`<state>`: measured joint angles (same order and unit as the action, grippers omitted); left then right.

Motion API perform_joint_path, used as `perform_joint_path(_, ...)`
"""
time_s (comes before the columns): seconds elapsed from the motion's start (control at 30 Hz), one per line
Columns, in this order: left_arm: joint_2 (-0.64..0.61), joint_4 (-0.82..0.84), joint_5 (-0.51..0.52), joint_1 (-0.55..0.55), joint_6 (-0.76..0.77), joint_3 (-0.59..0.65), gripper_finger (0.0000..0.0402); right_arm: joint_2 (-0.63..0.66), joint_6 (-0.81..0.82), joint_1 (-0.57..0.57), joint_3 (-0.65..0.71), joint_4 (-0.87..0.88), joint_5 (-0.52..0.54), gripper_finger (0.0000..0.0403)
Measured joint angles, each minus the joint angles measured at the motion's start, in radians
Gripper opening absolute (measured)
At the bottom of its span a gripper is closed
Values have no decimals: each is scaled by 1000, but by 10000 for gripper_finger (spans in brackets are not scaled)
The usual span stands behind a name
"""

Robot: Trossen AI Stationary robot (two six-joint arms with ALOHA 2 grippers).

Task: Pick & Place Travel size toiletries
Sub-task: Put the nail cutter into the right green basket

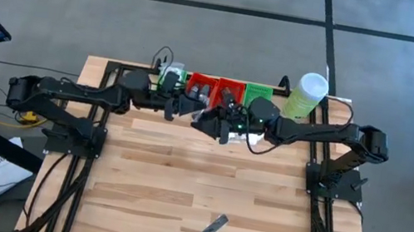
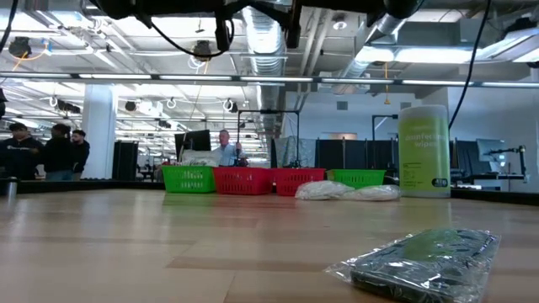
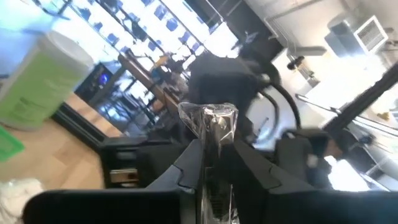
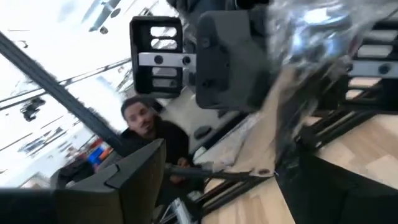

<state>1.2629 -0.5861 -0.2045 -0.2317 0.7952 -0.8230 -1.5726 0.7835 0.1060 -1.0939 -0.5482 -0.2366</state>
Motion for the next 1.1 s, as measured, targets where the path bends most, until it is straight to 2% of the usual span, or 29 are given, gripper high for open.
perform_joint_path(0.17, 0, 3, -9, 10, 3, 0, 44, 0, 32, 18, 0, 18, -26, 266)
perform_joint_path(0.3, 0, 5, -9, 10, 3, 0, 44, 0, 41, 20, 0, 18, -29, 234)
perform_joint_path(0.43, 0, 6, -10, 10, 6, 0, 44, 0, 48, 20, 0, 18, -34, 181)
perform_joint_path(0.63, 0, 6, -20, 10, 25, 0, 44, 0, 56, 21, 0, 22, -44, 70)
perform_joint_path(0.83, 0, 8, -25, 10, 19, 0, 67, 0, 75, 22, 0, 23, -43, 69)
perform_joint_path(1.1, 1, 21, -22, 1, 2, 0, 156, 0, 108, 28, -1, 104, -49, 69)
